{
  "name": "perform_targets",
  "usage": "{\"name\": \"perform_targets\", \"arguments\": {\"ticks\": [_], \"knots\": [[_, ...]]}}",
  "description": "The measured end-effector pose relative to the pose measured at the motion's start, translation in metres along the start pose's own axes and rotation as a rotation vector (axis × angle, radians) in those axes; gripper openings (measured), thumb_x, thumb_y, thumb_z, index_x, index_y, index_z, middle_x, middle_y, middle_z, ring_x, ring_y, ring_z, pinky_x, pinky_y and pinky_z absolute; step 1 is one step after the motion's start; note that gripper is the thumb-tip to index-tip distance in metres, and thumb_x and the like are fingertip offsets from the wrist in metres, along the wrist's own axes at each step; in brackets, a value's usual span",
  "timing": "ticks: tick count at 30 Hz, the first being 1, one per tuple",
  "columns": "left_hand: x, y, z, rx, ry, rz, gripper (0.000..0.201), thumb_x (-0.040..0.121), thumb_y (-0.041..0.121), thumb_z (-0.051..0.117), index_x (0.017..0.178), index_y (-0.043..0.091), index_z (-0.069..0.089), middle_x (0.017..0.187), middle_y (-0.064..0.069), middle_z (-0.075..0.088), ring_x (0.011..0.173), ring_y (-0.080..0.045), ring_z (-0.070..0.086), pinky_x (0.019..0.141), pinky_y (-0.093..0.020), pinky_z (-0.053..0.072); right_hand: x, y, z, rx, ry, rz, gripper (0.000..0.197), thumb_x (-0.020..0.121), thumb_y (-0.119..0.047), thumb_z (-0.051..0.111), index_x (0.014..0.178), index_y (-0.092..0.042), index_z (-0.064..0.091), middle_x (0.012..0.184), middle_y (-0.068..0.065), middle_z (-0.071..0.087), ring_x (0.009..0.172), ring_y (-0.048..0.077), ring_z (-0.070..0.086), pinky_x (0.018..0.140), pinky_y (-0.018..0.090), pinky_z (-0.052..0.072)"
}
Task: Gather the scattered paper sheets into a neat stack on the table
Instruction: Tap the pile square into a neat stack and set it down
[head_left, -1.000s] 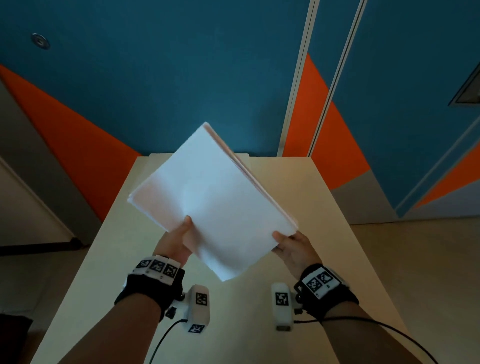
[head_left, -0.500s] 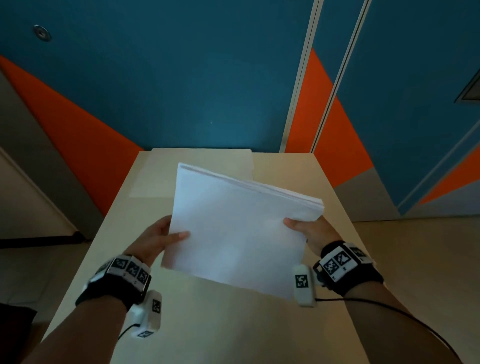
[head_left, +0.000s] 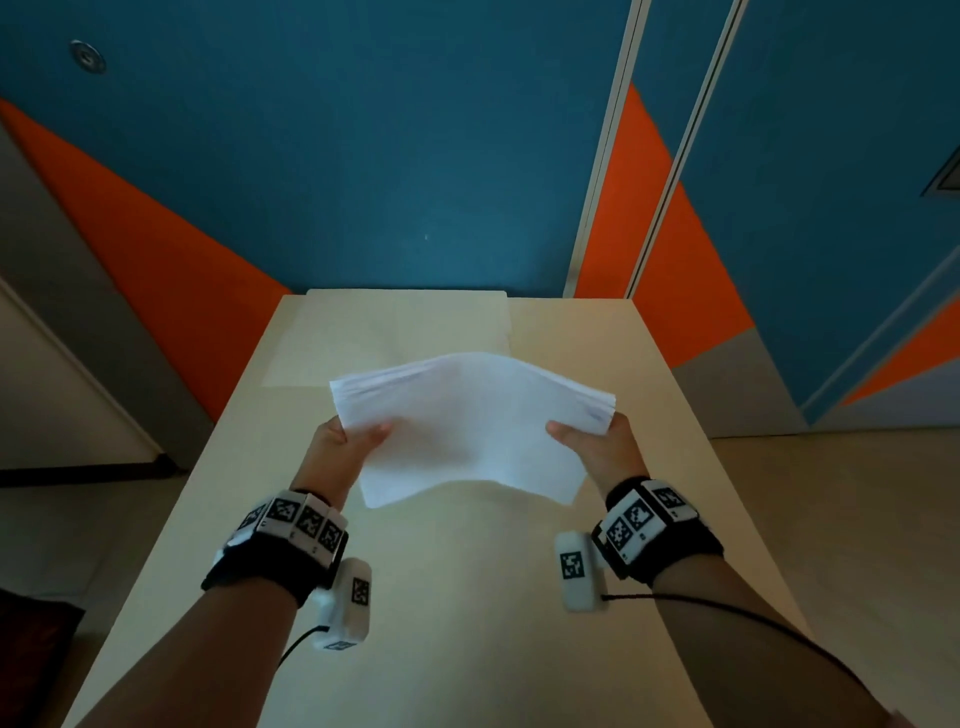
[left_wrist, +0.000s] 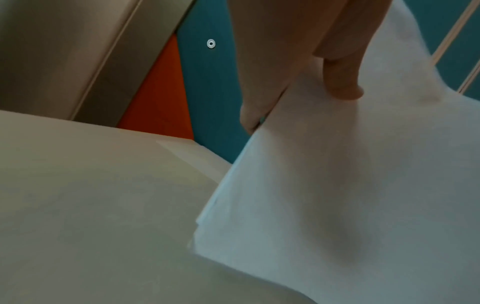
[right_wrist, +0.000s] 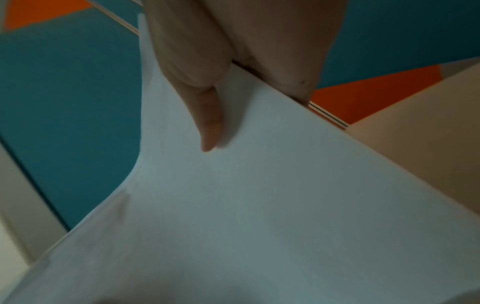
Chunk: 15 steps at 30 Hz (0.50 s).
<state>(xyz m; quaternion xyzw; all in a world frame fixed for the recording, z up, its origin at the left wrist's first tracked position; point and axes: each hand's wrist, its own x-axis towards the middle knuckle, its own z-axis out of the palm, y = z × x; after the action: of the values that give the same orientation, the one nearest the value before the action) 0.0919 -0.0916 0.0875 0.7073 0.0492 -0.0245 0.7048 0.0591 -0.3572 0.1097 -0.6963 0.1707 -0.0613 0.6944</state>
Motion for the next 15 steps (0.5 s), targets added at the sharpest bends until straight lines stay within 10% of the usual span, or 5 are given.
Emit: {"name": "perform_targets", "arguments": {"ticks": [9,15], "knots": [[-0.006,-0.008,0.003,0.007,0.028,-0.053,0.039,0.077,0.001,0.069,0.115,-0.001,0.058,0.097,-0.008,0.068,0.099,-0.030,0.064,0.098,-0.043,0.047,-0.001,0.015,-0.007,0.066,-0.015,-0.072,0.047,0.067,0.020,0.067,0.086,-0.023,0.062,0.086,0.001,0.061,0.084,0.022,0.057,0.074,0.028,0.050],[0.004,-0.002,0.009,-0.214,0.122,-0.035,0.111,0.052,0.079,0.064,0.138,0.011,0.041,0.143,-0.013,0.047,0.134,-0.029,0.042,0.113,-0.051,0.030,-0.005,0.004,-0.002,0.187,-0.004,-0.086,0.011,0.086,-0.016,0.062,0.095,-0.021,0.058,0.093,-0.006,0.056,0.083,0.008,0.055,0.066,0.013,0.046]]}}
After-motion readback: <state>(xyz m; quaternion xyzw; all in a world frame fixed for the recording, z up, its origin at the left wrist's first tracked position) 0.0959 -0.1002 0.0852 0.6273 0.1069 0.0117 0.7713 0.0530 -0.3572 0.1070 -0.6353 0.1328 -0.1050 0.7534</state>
